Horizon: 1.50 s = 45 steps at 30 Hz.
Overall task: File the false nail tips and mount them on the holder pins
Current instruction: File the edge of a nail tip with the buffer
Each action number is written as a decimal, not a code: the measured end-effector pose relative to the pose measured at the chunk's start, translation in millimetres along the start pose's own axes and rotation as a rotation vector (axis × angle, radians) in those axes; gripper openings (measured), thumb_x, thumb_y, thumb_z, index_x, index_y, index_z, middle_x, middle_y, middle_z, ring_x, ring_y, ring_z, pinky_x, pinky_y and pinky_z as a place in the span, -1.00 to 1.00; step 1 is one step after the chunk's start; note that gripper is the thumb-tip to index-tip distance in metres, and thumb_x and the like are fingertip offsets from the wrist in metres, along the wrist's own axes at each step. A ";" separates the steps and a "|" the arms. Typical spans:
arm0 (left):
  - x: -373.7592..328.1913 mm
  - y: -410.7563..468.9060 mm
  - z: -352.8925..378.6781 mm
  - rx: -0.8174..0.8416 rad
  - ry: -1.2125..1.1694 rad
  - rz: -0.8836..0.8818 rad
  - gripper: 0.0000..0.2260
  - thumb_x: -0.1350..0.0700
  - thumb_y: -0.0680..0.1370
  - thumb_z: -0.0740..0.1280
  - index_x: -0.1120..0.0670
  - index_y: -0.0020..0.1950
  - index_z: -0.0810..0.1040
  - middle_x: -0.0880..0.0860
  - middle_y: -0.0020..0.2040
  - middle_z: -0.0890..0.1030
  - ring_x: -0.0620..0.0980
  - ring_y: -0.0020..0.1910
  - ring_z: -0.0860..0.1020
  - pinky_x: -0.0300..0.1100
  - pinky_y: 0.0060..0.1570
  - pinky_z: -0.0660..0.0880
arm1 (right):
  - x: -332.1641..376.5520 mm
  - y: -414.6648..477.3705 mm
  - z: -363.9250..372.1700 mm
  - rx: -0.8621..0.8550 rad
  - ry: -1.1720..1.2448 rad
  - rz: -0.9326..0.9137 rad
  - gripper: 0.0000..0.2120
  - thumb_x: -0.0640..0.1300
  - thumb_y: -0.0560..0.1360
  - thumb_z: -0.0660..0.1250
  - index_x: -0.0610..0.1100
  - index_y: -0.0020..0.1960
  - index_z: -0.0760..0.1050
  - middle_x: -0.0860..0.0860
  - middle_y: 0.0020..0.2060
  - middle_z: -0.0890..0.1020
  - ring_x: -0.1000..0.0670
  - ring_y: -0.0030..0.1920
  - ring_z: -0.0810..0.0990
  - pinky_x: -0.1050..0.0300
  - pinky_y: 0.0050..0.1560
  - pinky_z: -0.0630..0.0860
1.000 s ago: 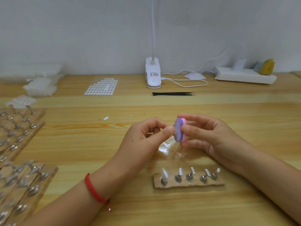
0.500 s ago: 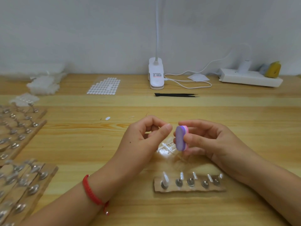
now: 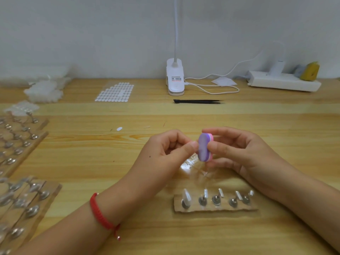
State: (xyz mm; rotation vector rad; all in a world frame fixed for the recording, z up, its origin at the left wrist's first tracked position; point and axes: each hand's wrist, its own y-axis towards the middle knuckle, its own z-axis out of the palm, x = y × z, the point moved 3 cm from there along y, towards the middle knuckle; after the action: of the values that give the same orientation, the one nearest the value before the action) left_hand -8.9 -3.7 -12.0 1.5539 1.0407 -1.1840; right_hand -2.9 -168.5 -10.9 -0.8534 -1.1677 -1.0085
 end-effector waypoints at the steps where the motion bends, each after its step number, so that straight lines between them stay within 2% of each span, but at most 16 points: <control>1: -0.5 -0.4 0.6 0.014 0.004 -0.007 -0.83 0.15 0.50 0.37 0.12 -0.29 0.53 0.06 -0.45 0.29 -0.16 -0.51 0.22 -0.42 -0.49 0.21 | 0.4 0.5 -1.4 -0.019 0.031 0.002 -0.68 -0.10 0.20 0.49 -0.03 -0.04 0.71 -0.11 -0.13 0.73 0.01 -0.17 0.71 0.23 -0.24 0.61; 6: 0.6 1.5 -3.4 -0.054 -0.075 -0.024 -0.80 0.21 0.52 0.35 0.14 -0.31 0.48 0.04 -0.47 0.23 -0.13 -0.52 0.19 -0.40 -0.52 0.20 | -0.4 -0.9 2.4 0.022 -0.019 0.012 -0.68 -0.14 0.22 0.56 -0.04 -0.02 0.71 -0.13 -0.13 0.72 -0.02 -0.17 0.71 0.22 -0.24 0.61; 10: 0.9 -0.3 1.7 0.032 -0.006 -0.019 -0.80 0.18 0.52 0.36 0.12 -0.31 0.50 0.10 -0.41 0.22 -0.13 -0.50 0.18 -0.40 -0.51 0.20 | 0.3 0.9 -2.7 -0.050 0.071 0.007 -0.70 -0.12 0.23 0.48 -0.04 -0.03 0.71 -0.12 -0.11 0.72 0.00 -0.12 0.71 0.24 -0.23 0.60; 15: 0.0 0.7 -0.9 0.004 -0.037 -0.015 -0.82 0.18 0.51 0.35 0.14 -0.30 0.51 0.12 -0.41 0.22 -0.13 -0.51 0.18 -0.45 -0.50 0.21 | 0.7 -0.6 3.3 -0.016 -0.013 -0.007 -0.68 -0.10 0.18 0.50 -0.04 -0.06 0.71 -0.09 -0.18 0.72 0.00 -0.20 0.71 0.22 -0.25 0.61; 19: -1.2 -1.1 1.3 0.042 -0.007 -0.011 -0.82 0.18 0.51 0.36 0.13 -0.30 0.51 0.12 -0.41 0.24 -0.13 -0.50 0.19 -0.44 -0.50 0.21 | 0.8 0.5 -0.6 -0.063 0.048 -0.014 -0.71 -0.11 0.19 0.48 -0.06 -0.08 0.72 -0.09 -0.18 0.72 0.01 -0.19 0.71 0.23 -0.24 0.61; 23: -2.7 -1.2 0.5 0.014 -0.037 -0.011 -0.83 0.18 0.51 0.35 0.16 -0.29 0.51 0.13 -0.41 0.21 -0.13 -0.51 0.18 -0.46 -0.50 0.22 | 0.4 -0.9 3.5 -0.029 -0.001 -0.007 -0.68 -0.11 0.17 0.50 -0.05 -0.07 0.72 -0.08 -0.19 0.73 0.01 -0.21 0.71 0.22 -0.26 0.61; 27: -2.1 -1.3 1.8 0.042 -0.004 -0.013 -0.82 0.16 0.51 0.36 0.13 -0.30 0.53 0.04 -0.47 0.24 -0.15 -0.52 0.19 -0.43 -0.50 0.19 | 0.3 -0.3 1.7 -0.054 0.014 -0.024 -0.70 -0.10 0.19 0.49 -0.04 -0.07 0.72 -0.09 -0.15 0.73 0.02 -0.16 0.71 0.22 -0.23 0.61; 32: -1.9 -0.6 0.3 0.005 -0.030 0.018 -0.85 0.16 0.51 0.35 0.17 -0.26 0.54 0.06 -0.45 0.25 -0.15 -0.52 0.21 -0.46 -0.48 0.23 | -0.1 -0.5 3.0 -0.019 -0.024 -0.013 -0.66 -0.09 0.18 0.51 -0.02 -0.04 0.71 -0.08 -0.16 0.73 0.01 -0.20 0.71 0.24 -0.25 0.60; 37: 0.6 -0.3 0.7 -0.024 0.016 0.031 -0.88 0.07 0.49 0.38 0.09 -0.20 0.62 -0.05 -0.47 0.37 -0.20 -0.54 0.27 -0.45 -0.50 0.22 | -0.4 0.3 1.2 -0.052 -0.013 -0.047 -0.68 -0.08 0.18 0.51 -0.02 -0.06 0.71 -0.10 -0.17 0.73 0.00 -0.19 0.71 0.22 -0.23 0.61; 40: 0.2 0.3 0.2 -0.036 -0.049 0.003 -0.85 0.01 0.42 0.41 0.09 -0.23 0.65 -0.08 -0.53 0.36 -0.21 -0.57 0.26 -0.49 -0.52 0.22 | -0.6 0.8 -0.6 -0.081 0.011 -0.065 -0.68 -0.09 0.18 0.52 -0.04 -0.06 0.71 -0.11 -0.18 0.72 -0.01 -0.18 0.71 0.20 -0.22 0.61; 42: 0.6 1.4 -1.4 -0.057 -0.095 -0.023 -0.86 0.04 0.42 0.41 0.09 -0.26 0.64 -0.11 -0.55 0.33 -0.22 -0.57 0.24 -0.49 -0.53 0.21 | -0.3 0.4 1.2 -0.058 0.002 -0.051 -0.69 -0.09 0.17 0.52 -0.04 -0.08 0.71 -0.09 -0.20 0.72 0.00 -0.21 0.70 0.21 -0.25 0.61; 45: 2.1 2.1 -2.3 -0.033 -0.082 -0.033 -0.86 0.04 0.42 0.43 0.06 -0.32 0.64 0.00 -0.49 0.35 -0.16 -0.50 0.25 -0.46 -0.48 0.23 | -0.6 -0.2 0.9 -0.066 -0.006 -0.035 -0.70 -0.10 0.17 0.52 -0.06 -0.10 0.70 -0.09 -0.22 0.71 -0.01 -0.28 0.69 0.23 -0.33 0.58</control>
State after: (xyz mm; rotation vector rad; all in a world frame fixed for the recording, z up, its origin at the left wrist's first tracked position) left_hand -5.9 -1.8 -13.3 1.4549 1.0305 -1.2368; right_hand -3.4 -167.6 -11.3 -0.8914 -1.1631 -1.0783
